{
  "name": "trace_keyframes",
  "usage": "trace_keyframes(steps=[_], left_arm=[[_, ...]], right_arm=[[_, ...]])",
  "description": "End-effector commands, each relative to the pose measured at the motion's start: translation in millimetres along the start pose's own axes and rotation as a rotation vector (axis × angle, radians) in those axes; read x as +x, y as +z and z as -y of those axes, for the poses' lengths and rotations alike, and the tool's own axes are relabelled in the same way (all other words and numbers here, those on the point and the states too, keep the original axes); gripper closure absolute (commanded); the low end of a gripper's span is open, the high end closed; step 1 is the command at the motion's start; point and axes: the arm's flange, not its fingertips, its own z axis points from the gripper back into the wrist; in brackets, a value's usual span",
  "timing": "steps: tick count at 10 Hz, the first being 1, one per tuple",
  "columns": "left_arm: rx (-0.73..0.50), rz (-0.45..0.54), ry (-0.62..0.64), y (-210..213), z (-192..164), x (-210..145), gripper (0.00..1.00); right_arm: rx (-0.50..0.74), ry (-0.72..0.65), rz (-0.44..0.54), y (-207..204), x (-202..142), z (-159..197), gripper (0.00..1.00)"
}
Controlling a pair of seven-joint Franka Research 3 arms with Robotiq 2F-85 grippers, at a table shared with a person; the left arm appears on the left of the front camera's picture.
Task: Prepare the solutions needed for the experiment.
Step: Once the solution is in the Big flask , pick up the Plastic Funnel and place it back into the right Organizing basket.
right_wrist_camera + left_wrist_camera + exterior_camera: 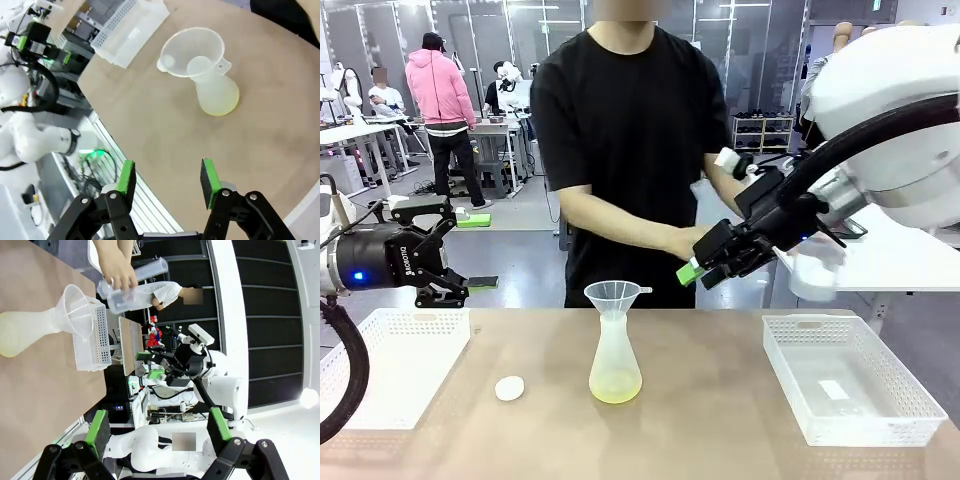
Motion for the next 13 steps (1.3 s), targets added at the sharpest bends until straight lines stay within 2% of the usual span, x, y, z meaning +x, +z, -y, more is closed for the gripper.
trace_keyframes(steps=[1,9,13], left_arm=[[-0.024,0.007,0.021,-2.3,2.5,-2.2,0.0],[-0.024,0.007,0.021,-2.3,2.5,-2.2,0.0],[-0.024,0.007,0.021,-2.3,2.5,-2.2,0.0]], right_arm=[[-0.062,0.072,-0.028,-5.8,12.8,-0.9,0.34],[-0.047,0.078,-0.042,-7.4,9.6,-3.4,0.34],[-0.088,0.116,-0.035,-25.3,39.5,-12.3,0.34]])
